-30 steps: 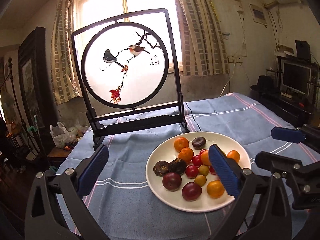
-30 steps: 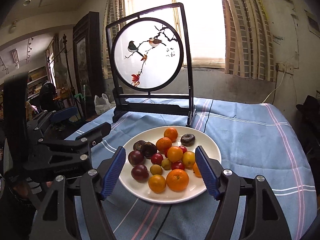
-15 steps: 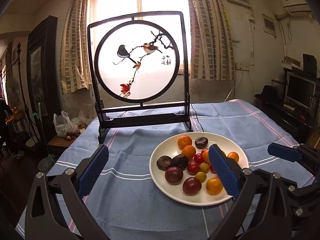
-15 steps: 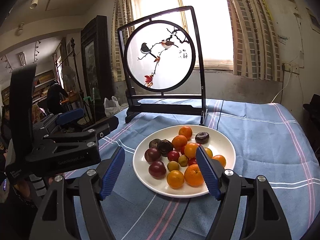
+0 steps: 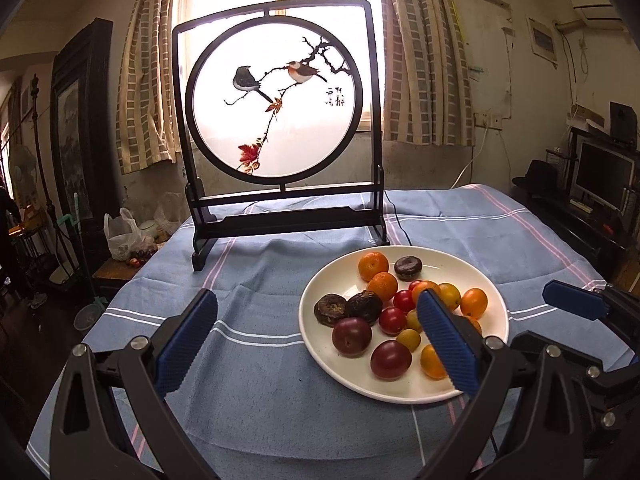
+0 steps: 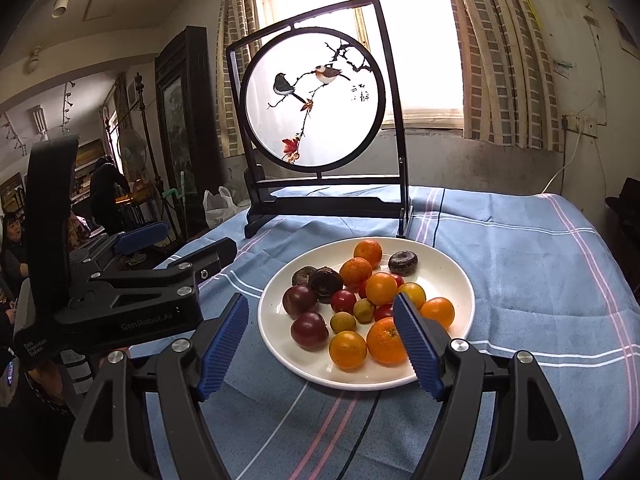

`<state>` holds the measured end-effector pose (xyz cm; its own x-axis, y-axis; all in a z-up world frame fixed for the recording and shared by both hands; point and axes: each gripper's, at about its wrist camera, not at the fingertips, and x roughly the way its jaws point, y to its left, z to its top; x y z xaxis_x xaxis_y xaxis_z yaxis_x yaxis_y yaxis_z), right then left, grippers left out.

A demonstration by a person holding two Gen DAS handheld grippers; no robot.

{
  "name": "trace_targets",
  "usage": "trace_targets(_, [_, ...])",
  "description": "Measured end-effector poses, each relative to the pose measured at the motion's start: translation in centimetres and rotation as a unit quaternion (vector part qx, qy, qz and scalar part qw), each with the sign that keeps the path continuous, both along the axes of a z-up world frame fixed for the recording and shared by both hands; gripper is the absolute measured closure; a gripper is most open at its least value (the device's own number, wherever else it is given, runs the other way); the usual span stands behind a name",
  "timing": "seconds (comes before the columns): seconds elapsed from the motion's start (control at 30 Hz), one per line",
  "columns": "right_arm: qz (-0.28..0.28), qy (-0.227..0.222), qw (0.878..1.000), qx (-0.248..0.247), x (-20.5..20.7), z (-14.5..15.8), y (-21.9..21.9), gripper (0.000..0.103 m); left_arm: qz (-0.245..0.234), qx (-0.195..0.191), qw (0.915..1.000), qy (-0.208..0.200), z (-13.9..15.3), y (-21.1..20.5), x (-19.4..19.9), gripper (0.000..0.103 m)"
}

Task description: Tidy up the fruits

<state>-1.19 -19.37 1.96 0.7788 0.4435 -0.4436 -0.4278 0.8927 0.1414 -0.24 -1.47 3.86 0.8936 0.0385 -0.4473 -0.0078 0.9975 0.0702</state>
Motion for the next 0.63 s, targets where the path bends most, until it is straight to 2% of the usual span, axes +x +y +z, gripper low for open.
trace_targets(0.23, [-0.010, -0.005, 1.000, 0.012, -0.02, 0.15, -0.47, 0.028, 0.008, 0.004, 1.0000, 0.001, -0.22, 0.18, 0.15, 0.006])
trace_targets(0.43, [-0.028, -0.017, 0.999, -0.004, -0.01, 0.09, -0.42, 0.025, 0.018, 0.013, 0.9997, -0.008, -0.12, -0.01, 0.19, 0.005])
trace_targets(0.5, [-0.030, -0.014, 0.999, -0.002, 0.11, -0.04, -0.49, 0.022, 0.022, 0.010, 0.9995, -0.018, 0.03, 0.08, 0.00, 0.005])
trace_targets(0.63, [-0.031, -0.014, 0.999, -0.003, 0.12, -0.19, -0.49, 0.022, 0.019, -0.001, 0.9997, -0.012, -0.06, 0.37, 0.24, 0.005])
